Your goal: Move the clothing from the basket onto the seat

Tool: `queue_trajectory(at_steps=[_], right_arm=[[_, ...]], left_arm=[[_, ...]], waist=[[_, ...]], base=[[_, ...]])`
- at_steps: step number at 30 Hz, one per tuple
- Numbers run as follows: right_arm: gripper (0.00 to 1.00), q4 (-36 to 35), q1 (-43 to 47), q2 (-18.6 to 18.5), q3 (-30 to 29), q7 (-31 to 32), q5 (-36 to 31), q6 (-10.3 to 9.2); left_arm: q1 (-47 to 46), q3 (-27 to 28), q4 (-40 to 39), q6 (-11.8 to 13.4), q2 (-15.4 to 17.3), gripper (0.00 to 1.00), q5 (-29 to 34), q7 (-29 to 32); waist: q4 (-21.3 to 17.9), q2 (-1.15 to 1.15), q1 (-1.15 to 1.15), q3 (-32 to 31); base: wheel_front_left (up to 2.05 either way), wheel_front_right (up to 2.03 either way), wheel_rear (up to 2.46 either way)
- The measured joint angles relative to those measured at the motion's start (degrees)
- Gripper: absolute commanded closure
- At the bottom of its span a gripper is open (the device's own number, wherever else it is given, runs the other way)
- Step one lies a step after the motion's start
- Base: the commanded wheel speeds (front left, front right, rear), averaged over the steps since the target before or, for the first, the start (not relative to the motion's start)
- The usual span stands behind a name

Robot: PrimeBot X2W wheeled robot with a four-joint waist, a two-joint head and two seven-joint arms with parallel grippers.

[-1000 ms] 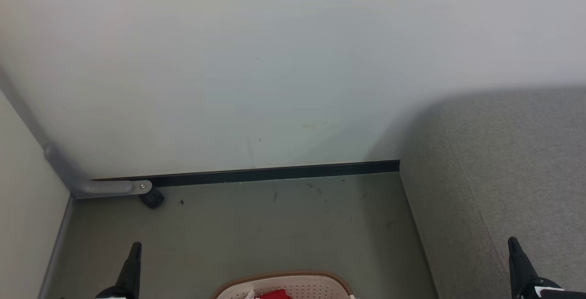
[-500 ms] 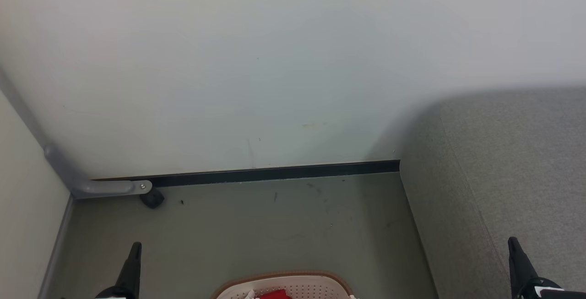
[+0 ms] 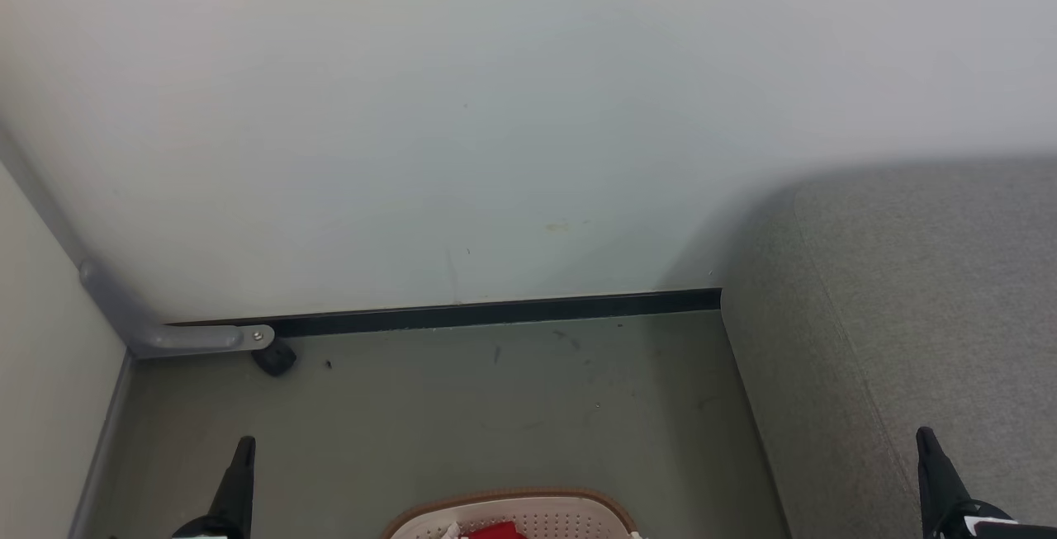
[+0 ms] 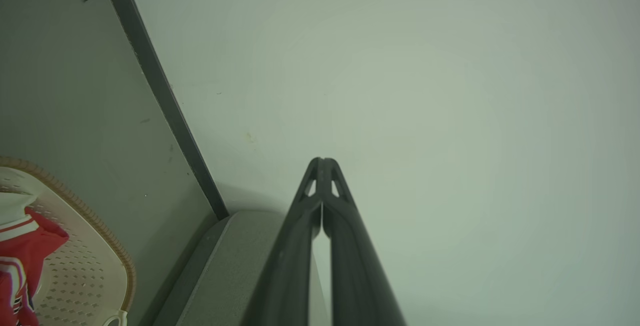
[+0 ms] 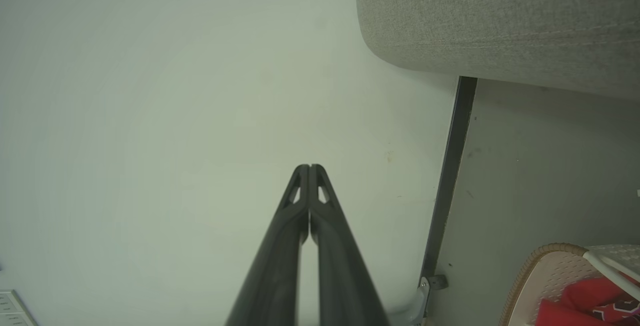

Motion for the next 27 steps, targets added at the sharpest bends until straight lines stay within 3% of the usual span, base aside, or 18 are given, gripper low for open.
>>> queue_trajectory(at_steps=[27], right_arm=[[1.00, 0.0, 0.0, 0.0, 0.0, 0.0, 0.0, 0.00]], left_arm=[[0.0, 0.0, 0.0, 0.0, 0.0, 1.00, 0.0, 0.0]], waist=[[0.0, 0.00, 0.00, 0.0]], base=[[0.00, 0.00, 0.00]])
